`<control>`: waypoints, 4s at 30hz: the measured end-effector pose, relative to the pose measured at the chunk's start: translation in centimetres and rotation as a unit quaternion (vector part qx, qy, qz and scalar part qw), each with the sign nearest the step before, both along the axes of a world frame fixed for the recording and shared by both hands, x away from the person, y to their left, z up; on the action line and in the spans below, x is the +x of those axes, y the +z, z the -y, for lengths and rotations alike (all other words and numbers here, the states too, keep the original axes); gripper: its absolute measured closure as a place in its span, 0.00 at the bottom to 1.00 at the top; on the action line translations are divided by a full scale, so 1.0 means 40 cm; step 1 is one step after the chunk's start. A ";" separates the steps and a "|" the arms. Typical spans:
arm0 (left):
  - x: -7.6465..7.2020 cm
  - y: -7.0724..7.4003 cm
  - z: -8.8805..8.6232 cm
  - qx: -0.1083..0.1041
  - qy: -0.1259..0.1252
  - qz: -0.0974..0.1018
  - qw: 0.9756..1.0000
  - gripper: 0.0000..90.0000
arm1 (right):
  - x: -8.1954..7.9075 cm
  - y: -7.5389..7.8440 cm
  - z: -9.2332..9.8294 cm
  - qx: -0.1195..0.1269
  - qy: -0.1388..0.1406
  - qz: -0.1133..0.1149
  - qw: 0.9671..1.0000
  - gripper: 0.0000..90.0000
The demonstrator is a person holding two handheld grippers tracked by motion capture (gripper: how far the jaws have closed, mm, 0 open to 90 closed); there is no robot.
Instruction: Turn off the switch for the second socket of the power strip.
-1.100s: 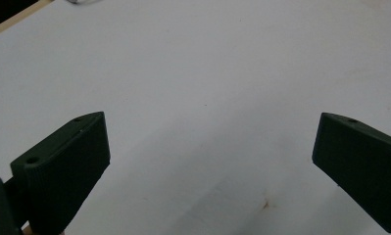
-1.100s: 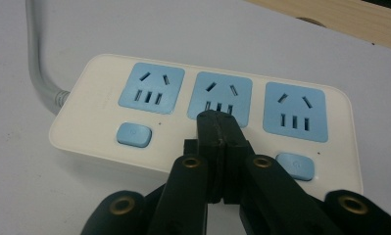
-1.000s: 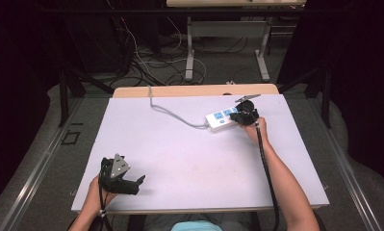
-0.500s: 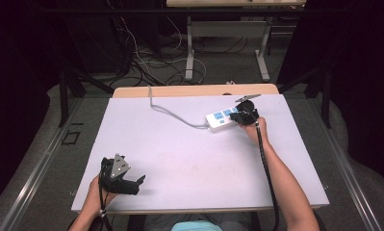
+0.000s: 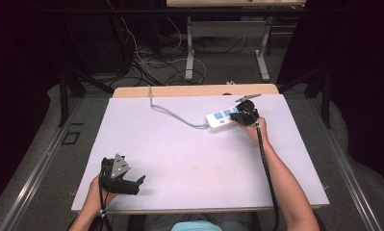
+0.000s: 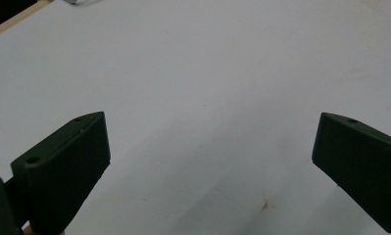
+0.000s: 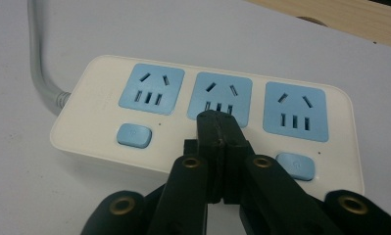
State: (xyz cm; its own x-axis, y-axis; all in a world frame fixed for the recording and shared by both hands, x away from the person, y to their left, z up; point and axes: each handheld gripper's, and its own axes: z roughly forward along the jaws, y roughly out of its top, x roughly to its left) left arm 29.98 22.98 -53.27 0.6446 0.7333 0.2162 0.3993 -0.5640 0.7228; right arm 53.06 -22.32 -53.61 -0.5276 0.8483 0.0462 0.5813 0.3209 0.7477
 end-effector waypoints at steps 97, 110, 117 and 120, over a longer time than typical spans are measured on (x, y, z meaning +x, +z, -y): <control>-0.006 0.004 -0.004 -0.002 -0.001 0.007 1.000 0.00 | -0.257 0.164 0.026 0.026 0.097 0.033 0.994 0.00; -0.006 0.004 -0.004 -0.001 -0.001 0.007 1.000 0.00 | -0.345 0.163 0.049 0.024 0.109 0.049 0.993 0.00; -0.006 0.004 -0.004 -0.001 -0.001 0.007 1.000 0.00 | -0.378 0.154 0.063 0.022 0.109 0.053 0.992 0.00; -0.007 0.004 -0.005 -0.002 -0.001 0.007 1.000 0.00 | -0.391 0.149 0.069 0.019 0.107 0.054 0.993 0.00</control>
